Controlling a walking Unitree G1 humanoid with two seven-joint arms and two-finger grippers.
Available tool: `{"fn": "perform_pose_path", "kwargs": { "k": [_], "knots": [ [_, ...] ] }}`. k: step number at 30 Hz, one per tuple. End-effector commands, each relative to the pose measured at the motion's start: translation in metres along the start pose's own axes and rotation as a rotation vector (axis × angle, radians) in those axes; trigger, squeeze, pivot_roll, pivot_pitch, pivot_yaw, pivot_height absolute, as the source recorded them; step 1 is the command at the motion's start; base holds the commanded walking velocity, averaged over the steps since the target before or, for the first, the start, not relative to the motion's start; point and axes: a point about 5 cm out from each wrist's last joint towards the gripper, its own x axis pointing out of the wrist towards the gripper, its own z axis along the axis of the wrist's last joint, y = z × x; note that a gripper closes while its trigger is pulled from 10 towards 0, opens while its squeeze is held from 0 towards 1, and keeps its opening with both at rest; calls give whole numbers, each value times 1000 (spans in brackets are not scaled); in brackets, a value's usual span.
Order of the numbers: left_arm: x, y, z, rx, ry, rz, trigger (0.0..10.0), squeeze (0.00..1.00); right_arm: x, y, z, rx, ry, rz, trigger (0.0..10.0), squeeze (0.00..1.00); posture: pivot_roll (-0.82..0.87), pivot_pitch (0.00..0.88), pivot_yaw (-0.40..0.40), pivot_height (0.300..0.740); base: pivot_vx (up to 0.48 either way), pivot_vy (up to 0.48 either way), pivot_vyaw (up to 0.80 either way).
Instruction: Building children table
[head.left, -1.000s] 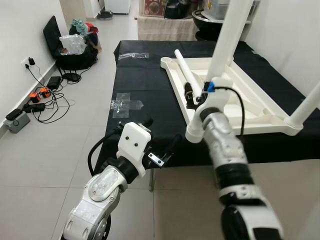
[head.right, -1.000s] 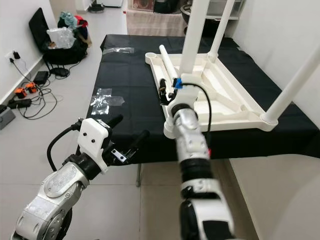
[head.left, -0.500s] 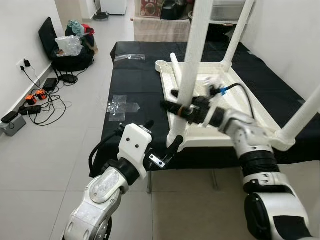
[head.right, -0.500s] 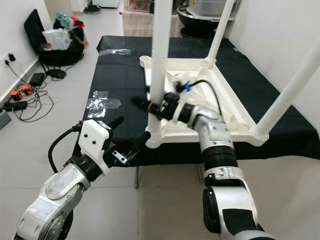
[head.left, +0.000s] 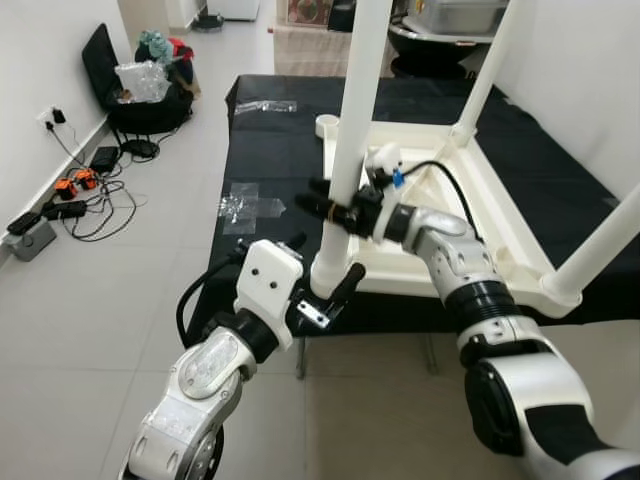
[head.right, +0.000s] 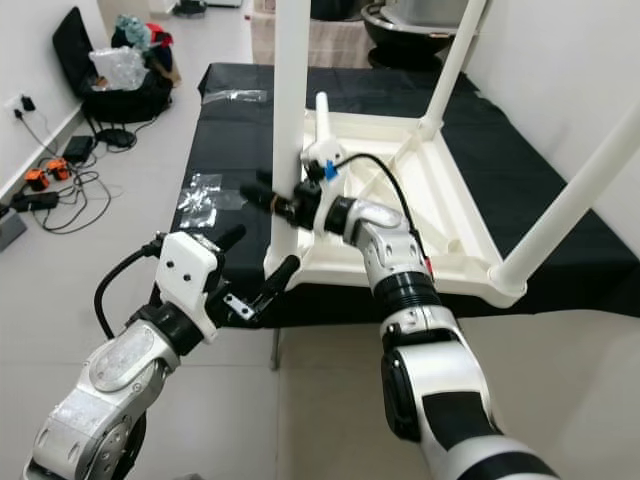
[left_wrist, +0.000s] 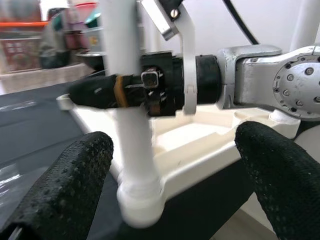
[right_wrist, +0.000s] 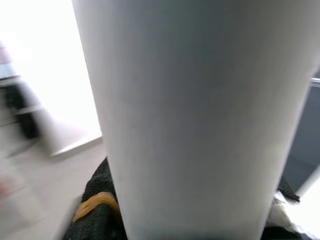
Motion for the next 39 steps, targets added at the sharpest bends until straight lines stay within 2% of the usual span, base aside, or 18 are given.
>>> {"fn": "perform_pose_path", "kwargs": {
  "k": [1, 5, 7, 9, 12, 14, 16, 17, 23, 24, 25, 26, 27, 29, 34, 36, 37, 39],
  "knots": [
    [0, -1, -2, 2, 10, 1, 10000, 0, -7, -18, 10, -38, -11, -157, 0, 0, 64, 43, -74, 740, 0, 0, 0],
    [0, -1, -4, -1, 11, -3, 10000, 0, -20, -36, 2, -31, 3, -496, 0, 0, 58, 38, -69, 740, 0, 0, 0],
    [0, -1, -4, -1, 11, -4, 10000, 0, -22, -38, 0, -27, 7, -536, 0, 0, 58, 38, -69, 740, 0, 0, 0],
    [1, -2, -4, -2, 10, -7, 10000, 0, -31, -37, -8, -11, 18, -740, 0, 0, 55, 34, -68, 740, 0, 0, 0],
    [1, -2, -4, -2, 10, -7, 10000, 0, -36, -36, -12, 1, 20, -825, 0, 0, 55, 34, -68, 740, 0, 0, 0],
    [1, -2, -4, -1, 10, -9, 10000, 0, -46, -28, -17, 64, -12, -1022, 0, 0, 60, 29, -70, 740, 0, 0, 0],
    [1, -2, -4, -1, 10, -9, 10000, 0, -46, -28, -17, 64, -12, -1022, 0, 0, 60, 29, -70, 740, 0, 0, 0],
    [0, -2, -5, 2, 13, -9, 10000, 0, -39, -15, -15, 94, -37, -1039, 10000, 0, 60, 25, -70, 740, 0, 0, 0],
    [-1, -2, -5, 4, 16, -9, 10000, 0, -29, -7, -9, 75, -58, -985, 10000, 20, 59, 21, -72, 740, 0, 0, 0],
    [-1, -2, -5, 4, 15, -9, 10000, 0, -24, -2, -5, 93, -89, -934, 10000, 1000, 59, 21, -72, 740, 0, 0, 0],
    [-1, -3, -6, 4, 15, -9, 10000, 0, -20, 1, 2, 71, -133, -872, 10000, 1000, 61, 16, -74, 740, 0, 0, 0],
    [-1, -3, -6, 5, 14, -9, 10000, 0, -14, 4, 10, 48, -172, -772, 10000, 0, 62, 15, -76, 740, 0, 0, 0],
    [-1, -3, -6, 5, 14, -9, 10000, 0, -14, 4, 10, 48, -172, -772, 10000, 0, 62, 15, -76, 740, 0, 0, 0],
    [-1, -2, -6, 7, 15, -5, 10000, 0, -5, 6, 18, 66, -197, -556, 10000, 0, 62, 15, -76, 740, 0, 0, 0],
    [-1, -1, -6, 8, 16, -2, 10000, 0, -7, 3, 20, 49, -161, -444, 10000, 0, 61, 17, -80, 740, 0, 0, 0],
    [-1, -1, -6, 10, 17, 0, 10000, 0, -12, 7, 19, 79, -100, -112, 10000, 0, 59, 15, -80, 740, 0, 0, 0],
    [-1, -1, -6, 10, 17, 0, 10000, 0, -12, 7, 19, 79, -100, -112, 10000, 0, 59, 15, -80, 740, 0, 0, 0],
    [0, -1, -6, 10, 15, -1, 10000, 0, -21, 15, 17, 92, -71, 172, 10000, 0, 59, 17, -83, 740, 0, 0, 0]
  ]
}}
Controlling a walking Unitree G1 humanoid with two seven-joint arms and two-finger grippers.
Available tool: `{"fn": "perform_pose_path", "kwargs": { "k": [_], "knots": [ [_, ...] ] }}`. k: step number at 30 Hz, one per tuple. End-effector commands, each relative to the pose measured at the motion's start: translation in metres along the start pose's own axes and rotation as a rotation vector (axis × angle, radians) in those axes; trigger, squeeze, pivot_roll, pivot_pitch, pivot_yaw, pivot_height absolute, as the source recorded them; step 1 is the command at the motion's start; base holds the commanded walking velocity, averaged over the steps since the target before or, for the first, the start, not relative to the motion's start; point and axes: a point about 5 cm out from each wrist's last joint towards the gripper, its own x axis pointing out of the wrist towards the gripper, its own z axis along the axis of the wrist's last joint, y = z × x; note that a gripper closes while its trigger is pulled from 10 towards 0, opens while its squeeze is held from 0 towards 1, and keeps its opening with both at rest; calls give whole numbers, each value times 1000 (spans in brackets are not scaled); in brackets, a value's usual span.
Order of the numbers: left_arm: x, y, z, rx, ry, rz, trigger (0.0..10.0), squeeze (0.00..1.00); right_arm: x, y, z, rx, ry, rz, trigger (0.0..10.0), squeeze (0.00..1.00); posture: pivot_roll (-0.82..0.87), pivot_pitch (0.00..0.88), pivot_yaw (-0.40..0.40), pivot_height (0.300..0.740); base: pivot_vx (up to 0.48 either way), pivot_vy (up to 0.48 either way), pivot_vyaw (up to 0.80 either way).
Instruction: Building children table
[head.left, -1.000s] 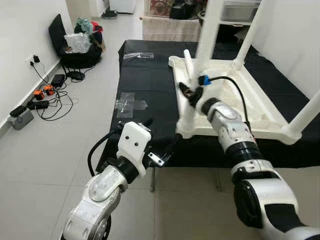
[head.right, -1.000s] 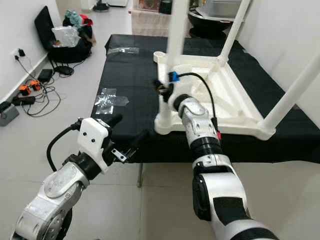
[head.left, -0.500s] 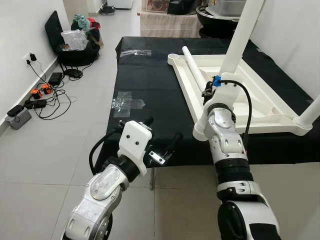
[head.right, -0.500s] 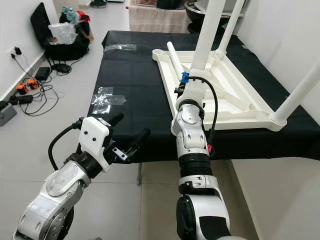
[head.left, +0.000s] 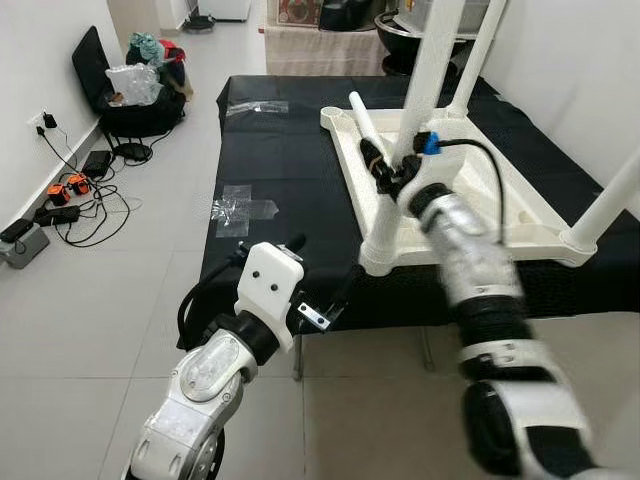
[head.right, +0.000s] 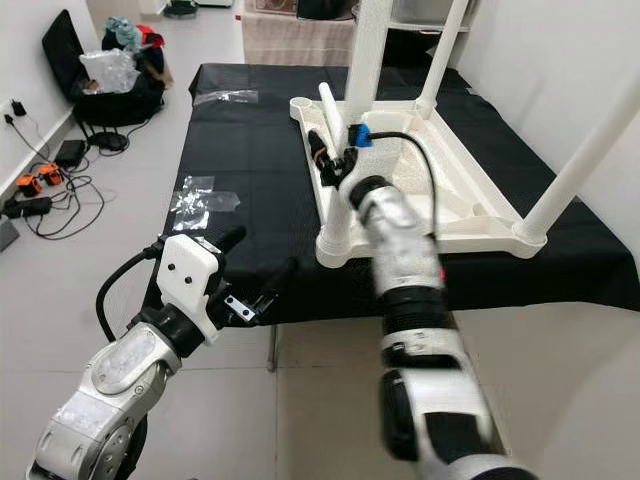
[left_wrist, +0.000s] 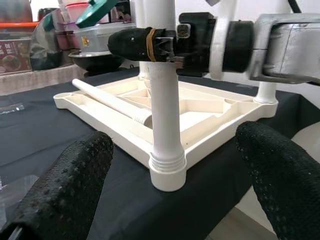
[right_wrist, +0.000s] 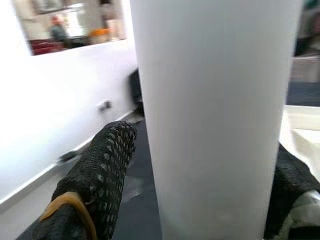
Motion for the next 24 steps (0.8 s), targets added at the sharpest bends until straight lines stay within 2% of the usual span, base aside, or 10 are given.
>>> {"fn": "perform_pose_path", "kwargs": {
  "k": [1, 3, 5, 14, 15, 18, 19, 22, 23, 24],
  "knots": [
    [0, -1, -4, 1, 13, -5, 10000, 0, 1, 23, -9, 45, 46, 286, 10000, 0, 59, 17, -83, 740, 0, 0, 0],
    [0, -1, -4, 1, 13, -5, 10000, 0, 1, 23, -9, 45, 46, 286, 10000, 0, 59, 17, -83, 740, 0, 0, 0],
    [0, -2, -3, 1, 11, -5, 10000, 0, -3, 26, -15, 63, 79, 458, 10000, 0, 65, 23, -87, 740, 0, 0, 0],
    [0, -2, -3, 2, 12, -2, 10000, 0, 6, 26, -25, 72, 114, 464, 10000, 0, 71, 22, -90, 740, 0, 0, 0],
    [0, -1, -3, 3, 11, 1, 10000, 0, 16, 24, -29, 22, 117, 356, 0, 0, 72, 23, -90, 740, 0, 0, 0],
    [0, -1, -3, 3, 10, 5, 10000, 0, 21, 21, -30, -21, 105, 254, 0, 0, 71, 24, -91, 740, 0, 0, 0],
    [0, -1, -3, 3, 10, 7, 10000, 0, 24, 15, -28, -50, 84, 141, 0, 0, 67, 25, -88, 740, 0, 0, 0],
    [0, -1, -3, 3, 10, 7, 10000, 0, 24, 15, -28, -50, 84, 141, 0, 0, 67, 25, -88, 740, 0, 0, 0],
    [0, 0, -3, 3, 10, 7, 10000, 0, 22, 8, -24, -75, 66, 46, 0, 0, 64, 24, -89, 740, 0, 0, 0],
    [0, 0, -3, 3, 10, 7, 10000, 0, 22, 8, -24, -75, 66, 46, 0, 0, 64, 24, -89, 740, 0, 0, 0]
  ]
}}
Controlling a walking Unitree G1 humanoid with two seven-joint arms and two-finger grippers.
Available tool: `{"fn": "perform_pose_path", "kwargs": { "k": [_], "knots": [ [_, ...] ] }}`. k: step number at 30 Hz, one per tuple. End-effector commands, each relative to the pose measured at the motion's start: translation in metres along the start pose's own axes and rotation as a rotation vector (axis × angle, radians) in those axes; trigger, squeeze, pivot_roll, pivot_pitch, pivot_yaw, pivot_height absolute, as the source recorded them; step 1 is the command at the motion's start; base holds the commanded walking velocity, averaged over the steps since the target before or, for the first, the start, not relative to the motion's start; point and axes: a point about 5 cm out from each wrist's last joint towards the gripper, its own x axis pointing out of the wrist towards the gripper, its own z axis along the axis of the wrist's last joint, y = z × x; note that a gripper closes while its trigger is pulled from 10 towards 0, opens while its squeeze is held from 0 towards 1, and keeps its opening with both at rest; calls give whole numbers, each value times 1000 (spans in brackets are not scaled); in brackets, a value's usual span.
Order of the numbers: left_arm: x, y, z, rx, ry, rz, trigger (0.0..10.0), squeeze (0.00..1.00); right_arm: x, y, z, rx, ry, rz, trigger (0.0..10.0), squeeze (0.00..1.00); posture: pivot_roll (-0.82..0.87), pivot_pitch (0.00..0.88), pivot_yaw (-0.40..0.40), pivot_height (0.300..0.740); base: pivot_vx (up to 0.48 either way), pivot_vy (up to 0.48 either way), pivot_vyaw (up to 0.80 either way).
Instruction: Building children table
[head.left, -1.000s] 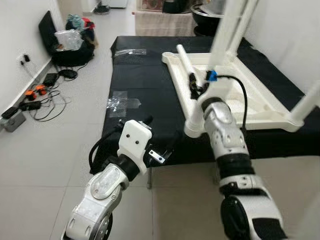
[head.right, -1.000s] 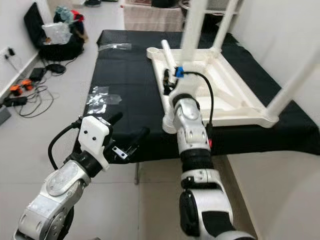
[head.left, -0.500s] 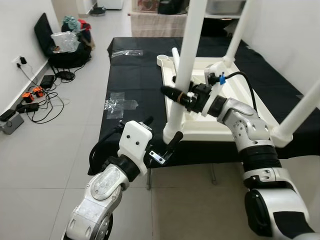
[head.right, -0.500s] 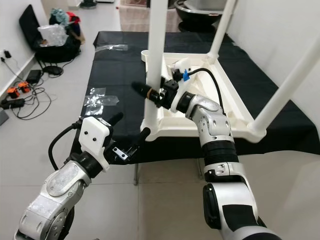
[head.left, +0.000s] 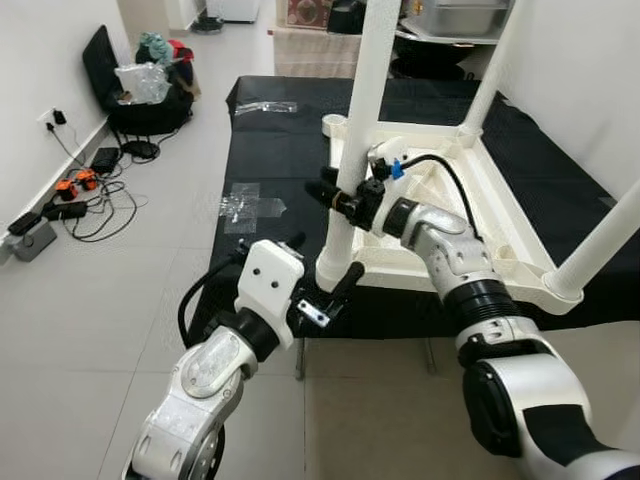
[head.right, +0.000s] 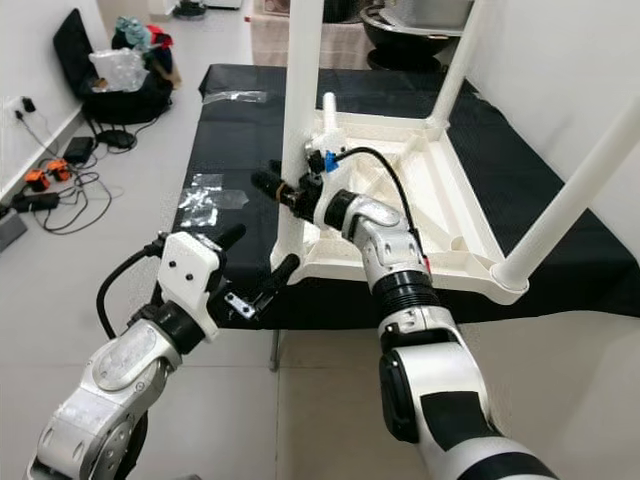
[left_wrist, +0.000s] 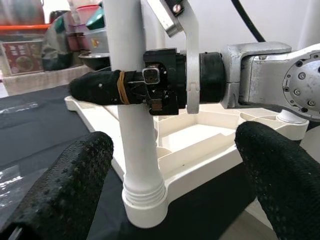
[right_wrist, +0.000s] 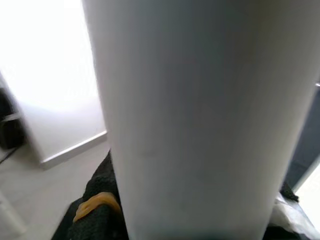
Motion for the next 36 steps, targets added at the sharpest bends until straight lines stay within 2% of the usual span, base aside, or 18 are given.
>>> {"fn": "perform_pose_path", "kwargs": {
  "k": [1, 3, 4, 5, 6, 10, 12, 14, 17, 18, 22, 23, 24, 27, 28, 32, 35, 36],
  "knots": [
    [0, -1, -2, 0, 6, 1, 10000, 0, -3, -10, 7, -33, -20, -73, 0, 0, 64, 24, -89, 740, 0, 0, 0],
    [1, -1, -3, -2, 6, -1, 10000, 0, -15, -29, 14, -44, -56, -361, 0, 0, 55, 25, -84, 740, 0, 0, 0],
    [1, -1, -3, -2, 6, -1, 10000, 0, -15, -29, 14, -44, -56, -361, 0, 0, 55, 25, -84, 740, 0, 0, 0],
    [1, -1, -3, -4, 5, -1, 10000, 0, -24, -38, 15, -55, -53, -530, 0, 0, 53, 25, -81, 740, 0, 0, 0],
    [1, -1, -3, -4, 5, -1, 10000, 0, -24, -38, 15, -55, -53, -530, 0, 0, 53, 25, -81, 740, 0, 0, 0],
    [2, -1, -3, -2, 2, -2, 10000, 0, -44, -49, 13, -28, -70, -886, 0, 0, 53, 24, -81, 740, 0, 0, 0],
    [2, -1, -3, -2, 2, -2, 10000, 0, -44, -49, 13, -28, -70, -886, 0, 0, 53, 24, -81, 740, 0, 0, 0],
    [2, -1, -3, -2, 3, 2, 10000, 0, -52, -42, 7, 57, -108, -1071, 0, 0, 56, 24, -79, 740, 0, 0, 0],
    [1, -1, -4, 0, 8, 1, 10000, 0, -44, -27, 0, 105, -108, -1089, 0, 0, 52, 27, -78, 740, 0, 0, 0],
    [1, -1, -4, 0, 9, 1, 10000, 0, -34, -17, -1, 138, -112, -1026, 9373, 0, 52, 24, -77, 740, 0, 0, 0],
    [2, -1, -5, 0, 9, 1, 10000, 0, -22, -7, -1, 151, -119, -918, 10000, 0, 55, 26, -78, 740, 0, 0, 0],
    [2, -1, -4, -1, 8, 1, 10000, 0, -11, 3, 1, 161, -126, -815, 10000, 0, 55, 24, -79, 740, 0, 0, 0],
    [2, -1, -4, -1, 7, 1, 10000, 0, -3, 11, 7, 152, -164, -703, 10000, 1000, 54, 24, -79, 740, 0, 0, 0],
    [2, -1, -4, 0, 5, 3, 10000, 0, 2, 16, 17, 88, -200, -560, 10000, 1000, 54, 25, -80, 740, 0, 0, 0],
    [2, -1, -4, 0, 5, 3, 10000, 0, 4, 18, 22, 72, -208, -490, 10000, 0, 54, 26, -80, 740, 0, 0, 0],
    [1, 0, -4, -1, 5, 4, 10000, 0, 5, 20, 29, 100, -215, -328, 10000, 0, 51, 26, -79, 740, 0, 0, 0],
    [1, -1, -4, -2, 4, 2, 10000, 0, 0, 26, 32, 99, -186, -31, 10000, 0, 50, 28, -80, 740, 0, 0, 0],
    [1, -1, -4, -2, 4, 2, 10000, 0, 0, 26, 32, 99, -186, -31, 10000, 0, 50, 28, -80, 740, 0, 0, 0]
  ]
}}
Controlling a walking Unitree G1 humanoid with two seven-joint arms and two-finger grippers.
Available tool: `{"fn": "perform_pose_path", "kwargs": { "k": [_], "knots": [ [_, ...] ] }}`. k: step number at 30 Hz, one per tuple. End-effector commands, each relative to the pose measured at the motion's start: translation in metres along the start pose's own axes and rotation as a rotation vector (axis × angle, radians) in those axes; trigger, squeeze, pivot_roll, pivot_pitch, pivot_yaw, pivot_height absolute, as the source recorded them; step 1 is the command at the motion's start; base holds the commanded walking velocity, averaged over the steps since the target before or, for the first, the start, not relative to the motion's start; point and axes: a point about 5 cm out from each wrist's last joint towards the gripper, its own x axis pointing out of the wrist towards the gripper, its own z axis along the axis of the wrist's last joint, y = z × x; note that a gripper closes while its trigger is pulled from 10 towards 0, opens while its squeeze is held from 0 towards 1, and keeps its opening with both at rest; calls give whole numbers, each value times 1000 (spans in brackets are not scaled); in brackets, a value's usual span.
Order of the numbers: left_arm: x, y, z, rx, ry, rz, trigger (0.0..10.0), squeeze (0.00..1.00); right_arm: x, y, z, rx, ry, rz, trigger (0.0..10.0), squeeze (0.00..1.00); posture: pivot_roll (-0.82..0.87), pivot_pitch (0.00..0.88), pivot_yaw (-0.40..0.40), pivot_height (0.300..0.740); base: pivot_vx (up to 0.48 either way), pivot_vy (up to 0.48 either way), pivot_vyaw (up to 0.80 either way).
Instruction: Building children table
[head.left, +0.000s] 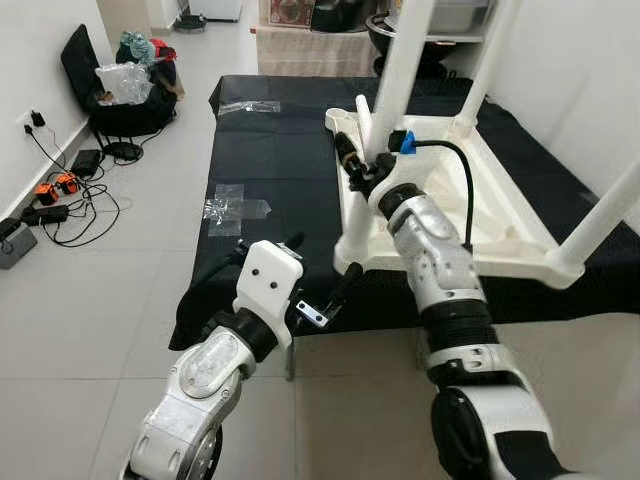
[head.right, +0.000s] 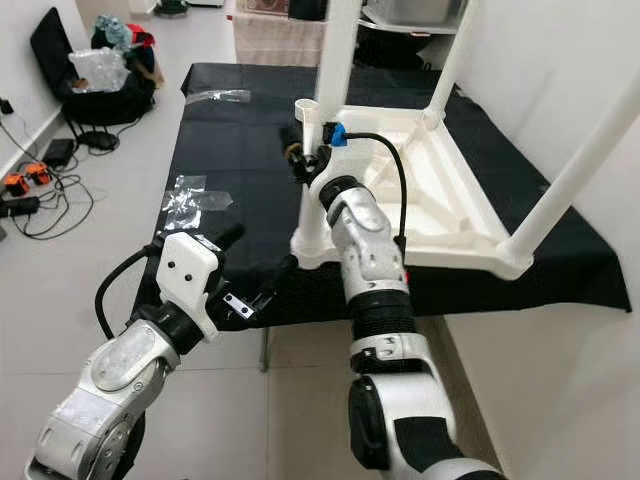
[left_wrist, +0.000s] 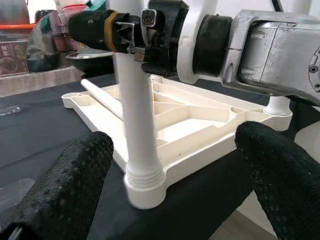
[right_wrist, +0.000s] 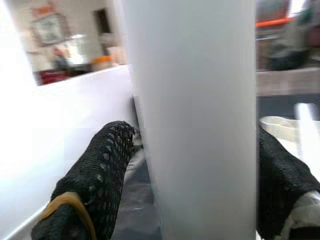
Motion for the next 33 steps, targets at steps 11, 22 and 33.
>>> {"fn": "perform_pose_path", "kwargs": {
  "k": [11, 22, 33],
  "knots": [
    [1, -1, -2, 0, 9, 4, 10000, 0, -3, 7, -32, -98, 234, 429, 10000, 0, 59, 30, -86, 740, 0, 0, 0],
    [0, -1, -2, 0, 9, 9, 10000, 0, 8, 1, -39, -192, 253, 228, 0, 0, 63, 25, -88, 740, 0, 0, 0],
    [0, -2, -2, 1, 5, 8, 10000, 0, 11, -21, -26, -135, 147, -188, 0, 0, 62, 13, -92, 740, 0, 0, 0]
  ]
}}
